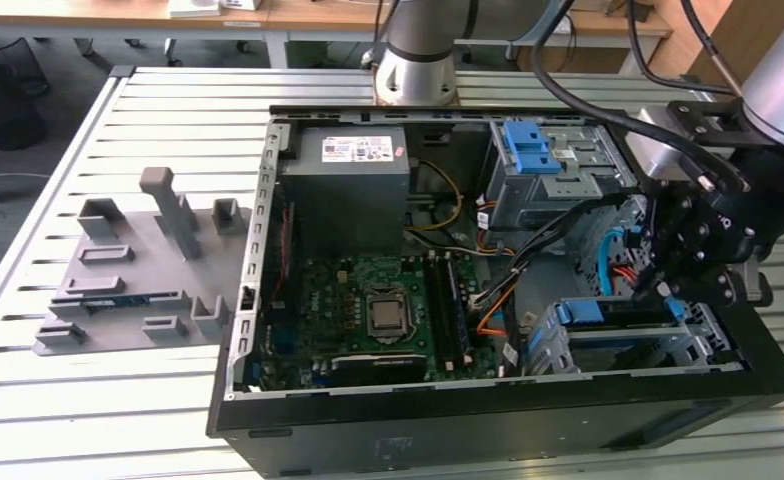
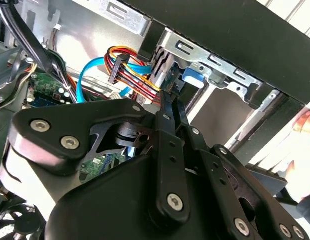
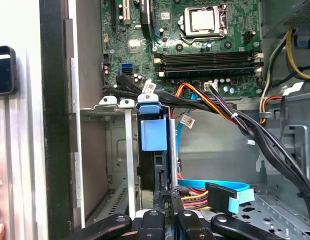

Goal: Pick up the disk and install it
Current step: 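Insert the first disk wire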

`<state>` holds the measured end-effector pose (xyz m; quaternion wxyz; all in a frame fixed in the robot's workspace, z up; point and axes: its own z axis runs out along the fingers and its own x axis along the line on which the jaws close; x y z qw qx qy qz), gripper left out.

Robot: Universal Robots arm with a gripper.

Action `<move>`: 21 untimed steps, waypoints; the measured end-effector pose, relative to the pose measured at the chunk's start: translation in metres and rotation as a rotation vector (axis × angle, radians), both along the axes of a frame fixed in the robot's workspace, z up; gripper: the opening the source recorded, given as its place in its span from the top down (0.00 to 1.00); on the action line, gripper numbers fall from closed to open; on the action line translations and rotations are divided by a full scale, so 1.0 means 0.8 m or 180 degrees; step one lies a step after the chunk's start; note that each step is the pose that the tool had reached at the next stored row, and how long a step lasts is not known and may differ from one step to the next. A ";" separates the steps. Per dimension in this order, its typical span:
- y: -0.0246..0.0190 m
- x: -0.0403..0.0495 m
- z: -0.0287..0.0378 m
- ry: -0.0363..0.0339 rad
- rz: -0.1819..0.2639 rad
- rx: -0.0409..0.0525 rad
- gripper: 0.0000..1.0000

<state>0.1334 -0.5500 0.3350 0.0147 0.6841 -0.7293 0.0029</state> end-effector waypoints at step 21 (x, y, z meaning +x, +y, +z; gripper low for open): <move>-0.0094 0.000 -0.0022 0.0000 0.0000 0.0121 0.84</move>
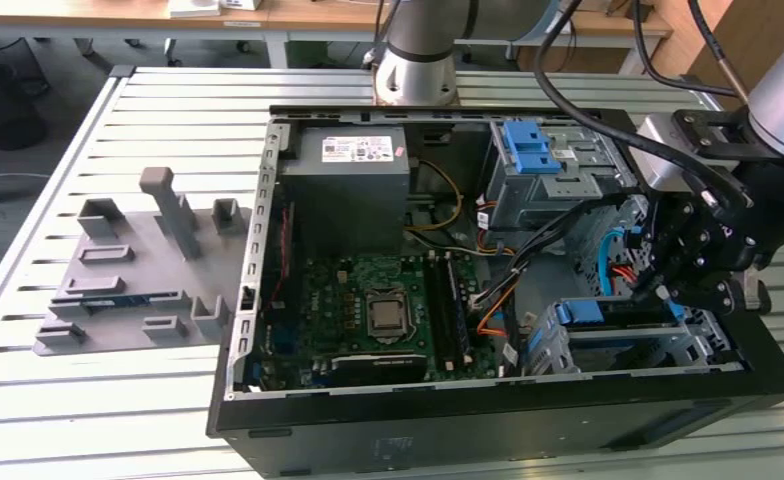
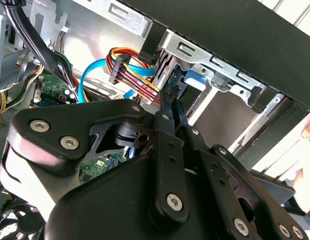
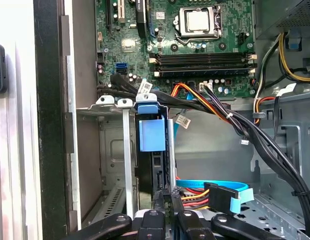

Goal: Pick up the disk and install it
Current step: 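Insert the first disk wire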

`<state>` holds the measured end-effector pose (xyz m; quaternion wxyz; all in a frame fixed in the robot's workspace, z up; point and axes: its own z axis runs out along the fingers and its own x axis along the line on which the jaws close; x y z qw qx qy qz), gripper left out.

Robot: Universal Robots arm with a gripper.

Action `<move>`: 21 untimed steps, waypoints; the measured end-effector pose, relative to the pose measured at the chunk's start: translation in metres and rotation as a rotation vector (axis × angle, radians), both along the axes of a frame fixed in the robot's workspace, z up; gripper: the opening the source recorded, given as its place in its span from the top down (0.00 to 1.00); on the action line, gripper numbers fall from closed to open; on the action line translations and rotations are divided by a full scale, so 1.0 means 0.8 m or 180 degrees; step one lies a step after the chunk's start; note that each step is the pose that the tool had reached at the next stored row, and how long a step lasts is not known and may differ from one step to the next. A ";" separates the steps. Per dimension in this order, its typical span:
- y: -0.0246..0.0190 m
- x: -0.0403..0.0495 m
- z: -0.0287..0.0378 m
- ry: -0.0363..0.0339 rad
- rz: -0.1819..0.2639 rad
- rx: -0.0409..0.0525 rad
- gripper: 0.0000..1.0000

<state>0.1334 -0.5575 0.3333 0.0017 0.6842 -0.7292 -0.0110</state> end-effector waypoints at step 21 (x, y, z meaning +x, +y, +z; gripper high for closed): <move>-0.0020 0.000 0.0002 0.0000 0.0000 0.0001 0.84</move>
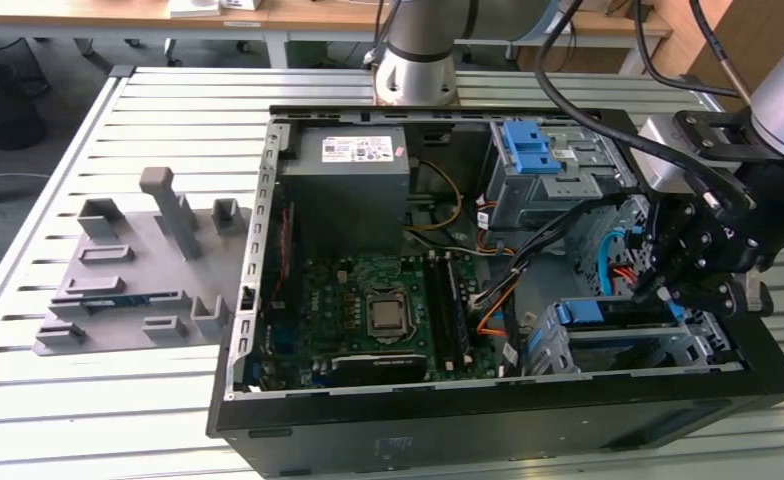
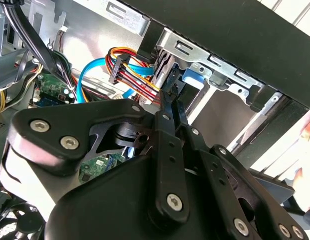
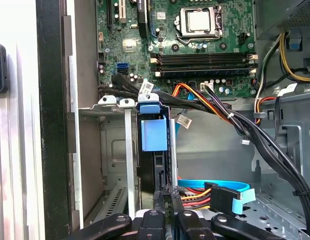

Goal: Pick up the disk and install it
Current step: 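Insert the first disk wire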

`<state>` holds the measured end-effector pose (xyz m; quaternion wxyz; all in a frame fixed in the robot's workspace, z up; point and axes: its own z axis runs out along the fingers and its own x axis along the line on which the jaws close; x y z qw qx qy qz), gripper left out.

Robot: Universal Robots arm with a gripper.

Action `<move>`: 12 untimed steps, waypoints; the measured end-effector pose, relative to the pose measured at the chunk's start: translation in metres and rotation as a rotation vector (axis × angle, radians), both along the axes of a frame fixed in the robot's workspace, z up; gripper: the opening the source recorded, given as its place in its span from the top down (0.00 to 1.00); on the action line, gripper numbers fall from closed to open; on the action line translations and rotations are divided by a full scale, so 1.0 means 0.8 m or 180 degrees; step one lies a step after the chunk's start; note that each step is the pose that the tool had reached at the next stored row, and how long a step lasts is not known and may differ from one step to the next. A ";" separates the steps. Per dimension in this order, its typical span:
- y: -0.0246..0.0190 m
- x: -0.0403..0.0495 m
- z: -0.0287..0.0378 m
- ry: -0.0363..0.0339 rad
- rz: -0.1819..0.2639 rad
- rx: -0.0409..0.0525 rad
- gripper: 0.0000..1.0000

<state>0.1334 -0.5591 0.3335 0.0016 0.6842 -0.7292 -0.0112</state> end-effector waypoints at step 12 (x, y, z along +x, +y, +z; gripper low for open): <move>-0.0001 0.000 0.0012 0.0000 0.0009 0.0001 0.84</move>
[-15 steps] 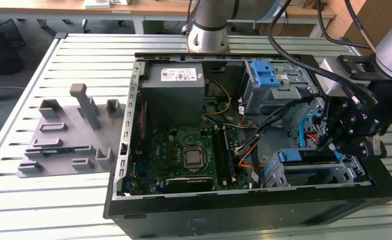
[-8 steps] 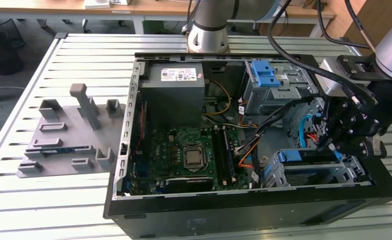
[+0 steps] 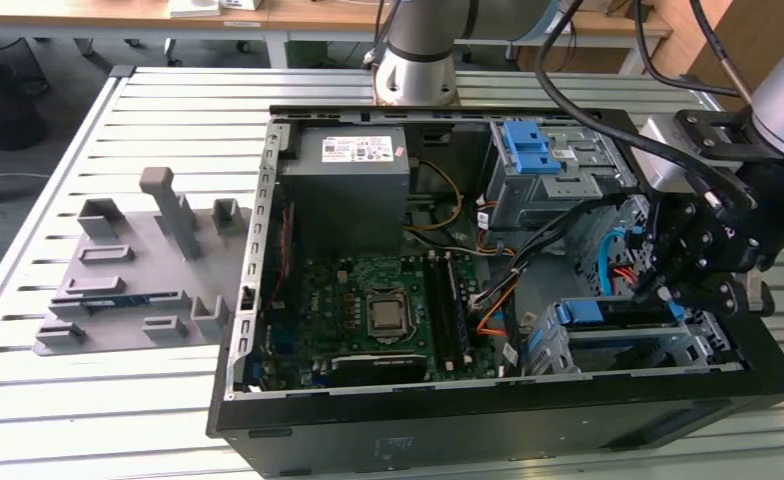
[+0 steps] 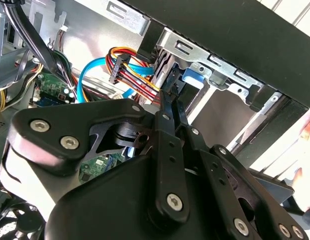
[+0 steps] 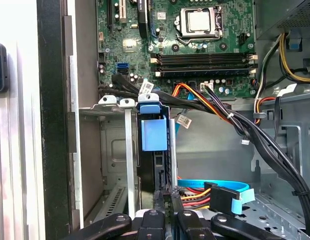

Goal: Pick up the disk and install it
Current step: 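Insert the first disk wire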

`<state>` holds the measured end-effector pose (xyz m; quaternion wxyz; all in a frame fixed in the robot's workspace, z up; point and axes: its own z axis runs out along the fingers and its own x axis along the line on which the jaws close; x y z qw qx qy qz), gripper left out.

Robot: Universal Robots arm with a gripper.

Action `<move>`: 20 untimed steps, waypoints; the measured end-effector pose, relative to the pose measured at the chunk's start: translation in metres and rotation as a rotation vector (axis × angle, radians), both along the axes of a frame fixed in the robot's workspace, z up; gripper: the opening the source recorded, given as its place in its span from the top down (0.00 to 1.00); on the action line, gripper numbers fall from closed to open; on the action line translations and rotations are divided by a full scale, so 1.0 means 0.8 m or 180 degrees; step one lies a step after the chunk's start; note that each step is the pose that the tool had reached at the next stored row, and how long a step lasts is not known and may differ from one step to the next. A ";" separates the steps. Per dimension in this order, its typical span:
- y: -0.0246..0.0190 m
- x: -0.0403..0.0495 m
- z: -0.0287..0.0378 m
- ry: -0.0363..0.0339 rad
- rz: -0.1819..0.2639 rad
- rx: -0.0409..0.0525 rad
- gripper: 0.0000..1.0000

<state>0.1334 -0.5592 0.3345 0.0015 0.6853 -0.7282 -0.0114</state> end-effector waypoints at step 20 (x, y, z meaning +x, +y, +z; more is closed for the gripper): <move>-0.0013 0.000 -0.0045 0.0003 0.0008 0.0000 0.84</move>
